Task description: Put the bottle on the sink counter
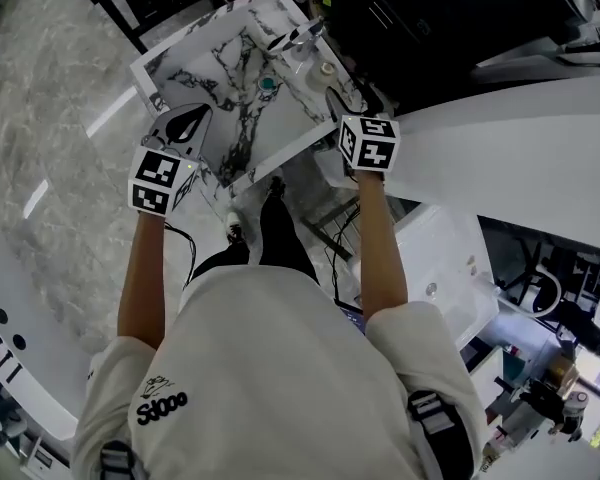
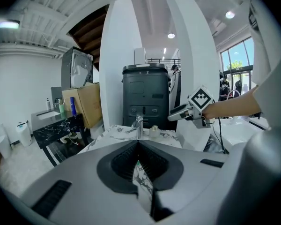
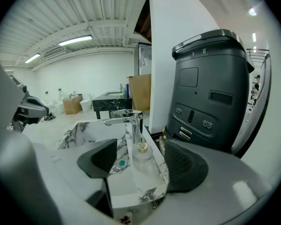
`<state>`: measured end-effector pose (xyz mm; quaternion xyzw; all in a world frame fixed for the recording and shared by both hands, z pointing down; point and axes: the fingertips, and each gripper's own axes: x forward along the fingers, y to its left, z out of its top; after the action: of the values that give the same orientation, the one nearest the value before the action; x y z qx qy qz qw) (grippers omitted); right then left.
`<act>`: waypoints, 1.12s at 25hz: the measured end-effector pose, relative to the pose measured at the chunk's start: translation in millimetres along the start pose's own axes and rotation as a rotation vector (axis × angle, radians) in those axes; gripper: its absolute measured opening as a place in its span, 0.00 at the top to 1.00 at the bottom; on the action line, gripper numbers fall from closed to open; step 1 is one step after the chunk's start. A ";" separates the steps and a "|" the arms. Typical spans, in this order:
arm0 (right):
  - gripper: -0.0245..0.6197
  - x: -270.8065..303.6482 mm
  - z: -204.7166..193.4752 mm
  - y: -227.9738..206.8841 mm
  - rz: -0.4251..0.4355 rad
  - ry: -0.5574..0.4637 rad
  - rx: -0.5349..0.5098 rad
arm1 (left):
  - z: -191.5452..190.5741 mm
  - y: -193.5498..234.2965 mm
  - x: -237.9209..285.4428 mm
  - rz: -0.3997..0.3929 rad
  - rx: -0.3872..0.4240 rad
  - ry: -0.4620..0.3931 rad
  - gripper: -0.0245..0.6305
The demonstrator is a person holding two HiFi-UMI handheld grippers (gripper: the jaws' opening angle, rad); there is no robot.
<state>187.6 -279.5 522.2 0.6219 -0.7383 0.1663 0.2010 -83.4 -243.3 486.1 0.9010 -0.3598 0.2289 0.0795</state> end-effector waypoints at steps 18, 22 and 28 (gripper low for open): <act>0.81 -134.7 69.5 27.4 -0.072 -0.219 -0.033 | 62.0 -7.3 -61.6 0.006 0.092 -0.171 0.96; 0.88 -160.2 82.7 39.5 -0.071 -0.255 -0.073 | 79.5 -14.4 -74.3 -0.003 0.118 -0.204 0.96; 0.95 -187.7 103.7 56.5 -0.067 -0.316 -0.112 | 106.9 -24.3 -89.1 -0.018 0.167 -0.258 0.96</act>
<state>149.9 -161.4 338.4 0.6523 -0.7478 0.0184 0.1222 -85.4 -204.0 350.4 0.9296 -0.3385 0.1400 -0.0407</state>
